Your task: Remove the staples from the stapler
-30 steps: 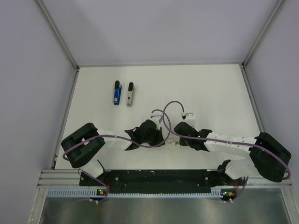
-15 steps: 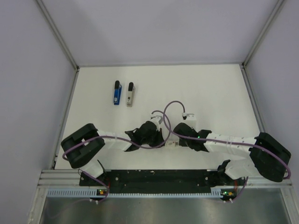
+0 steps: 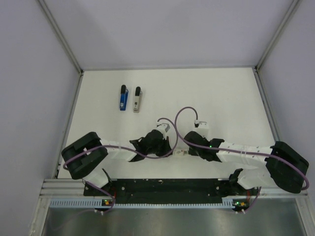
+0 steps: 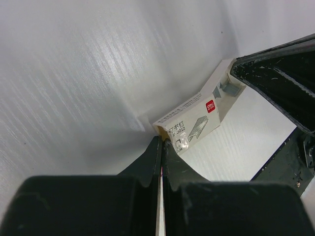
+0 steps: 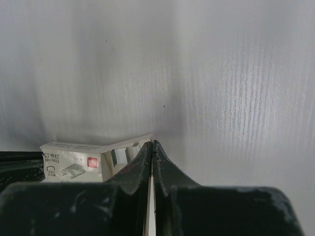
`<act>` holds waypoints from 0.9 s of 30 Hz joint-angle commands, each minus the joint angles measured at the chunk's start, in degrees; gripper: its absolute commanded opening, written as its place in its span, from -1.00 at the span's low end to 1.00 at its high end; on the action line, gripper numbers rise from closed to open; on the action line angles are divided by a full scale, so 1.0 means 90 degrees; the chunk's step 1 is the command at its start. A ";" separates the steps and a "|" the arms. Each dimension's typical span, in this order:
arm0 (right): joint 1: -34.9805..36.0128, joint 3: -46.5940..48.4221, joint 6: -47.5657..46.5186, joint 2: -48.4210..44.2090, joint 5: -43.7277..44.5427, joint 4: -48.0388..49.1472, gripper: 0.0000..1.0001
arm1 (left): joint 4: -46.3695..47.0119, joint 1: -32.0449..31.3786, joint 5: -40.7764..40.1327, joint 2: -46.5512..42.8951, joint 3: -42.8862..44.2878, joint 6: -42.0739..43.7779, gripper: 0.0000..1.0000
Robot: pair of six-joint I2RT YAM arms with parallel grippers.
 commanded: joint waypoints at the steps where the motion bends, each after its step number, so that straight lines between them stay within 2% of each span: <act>1: 0.0097 -0.0061 0.0238 -0.0176 -0.0010 0.0100 -1.00 | -0.0017 -0.0044 -0.0147 -0.0232 -0.0207 -0.0079 -1.00; 12: 0.0107 -0.0061 0.0345 -0.0147 -0.0147 0.0139 -1.00 | 0.0071 -0.0053 -0.0216 -0.0349 -0.0344 -0.0138 -1.00; 27: 0.0302 0.0300 -0.0162 0.0312 -0.0440 0.0540 -1.00 | 0.0003 -0.0063 -0.0177 -0.0105 -0.0061 0.0067 -1.00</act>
